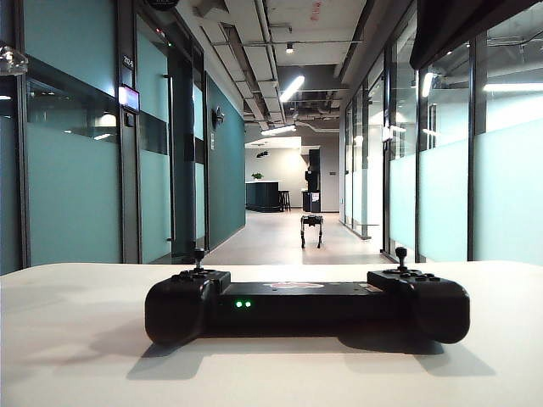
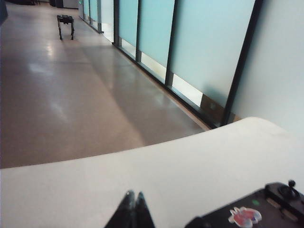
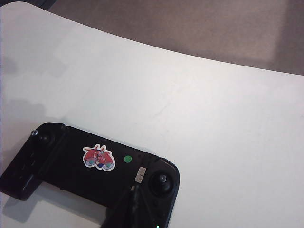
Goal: Push the left joystick on the remote control sitting on the white table forward to make the robot dog walk in a straight line until it approaches the door.
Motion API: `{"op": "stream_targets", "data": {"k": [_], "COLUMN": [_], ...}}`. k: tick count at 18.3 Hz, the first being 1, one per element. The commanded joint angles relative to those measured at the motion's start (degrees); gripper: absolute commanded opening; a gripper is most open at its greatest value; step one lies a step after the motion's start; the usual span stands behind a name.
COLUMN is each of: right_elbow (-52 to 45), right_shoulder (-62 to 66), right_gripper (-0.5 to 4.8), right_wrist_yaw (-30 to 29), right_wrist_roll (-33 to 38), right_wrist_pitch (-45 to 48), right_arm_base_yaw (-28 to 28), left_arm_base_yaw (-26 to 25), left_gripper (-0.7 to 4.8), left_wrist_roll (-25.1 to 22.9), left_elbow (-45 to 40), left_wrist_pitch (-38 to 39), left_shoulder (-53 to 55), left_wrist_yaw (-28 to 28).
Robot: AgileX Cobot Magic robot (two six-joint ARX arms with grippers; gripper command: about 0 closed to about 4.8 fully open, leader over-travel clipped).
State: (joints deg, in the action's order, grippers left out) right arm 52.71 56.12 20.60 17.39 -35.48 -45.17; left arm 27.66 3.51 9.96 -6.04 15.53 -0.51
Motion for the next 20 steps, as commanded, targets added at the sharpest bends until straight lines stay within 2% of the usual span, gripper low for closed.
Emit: {"op": "stream_targets", "data": {"k": [1, 4, 11, 13, 20], "right_elbow": [0.26, 0.26, 0.28, 0.26, 0.26], "right_shoulder": [-0.07, -0.02, -0.02, -0.02, 0.0], "right_gripper": [-0.01, -0.01, -0.01, -0.01, -0.01], "right_wrist_yaw": [0.26, 0.26, 0.26, 0.2, 0.26], "right_wrist_roll": [-0.09, -0.09, -0.09, -0.09, -0.09], "right_wrist_pitch": [0.81, 0.81, 0.87, 0.87, 0.87], "right_arm_base_yaw": [0.04, 0.04, 0.04, 0.0, 0.04], "left_arm_base_yaw": [-0.02, -3.13, -19.26, -20.7, -20.74], "left_gripper": [-0.05, -0.05, -0.05, -0.05, -0.05], "left_wrist_roll": [0.11, 0.07, -0.04, -0.07, -0.04], "left_elbow": [-0.68, -3.04, -4.85, -5.77, -9.4], "left_wrist_pitch": [-2.73, -3.39, 5.35, 5.14, 4.04], "left_shoulder": [-0.55, -4.07, -15.32, -15.3, -15.3], "left_wrist_yaw": [0.68, -0.35, -1.03, -0.98, -0.76]}}
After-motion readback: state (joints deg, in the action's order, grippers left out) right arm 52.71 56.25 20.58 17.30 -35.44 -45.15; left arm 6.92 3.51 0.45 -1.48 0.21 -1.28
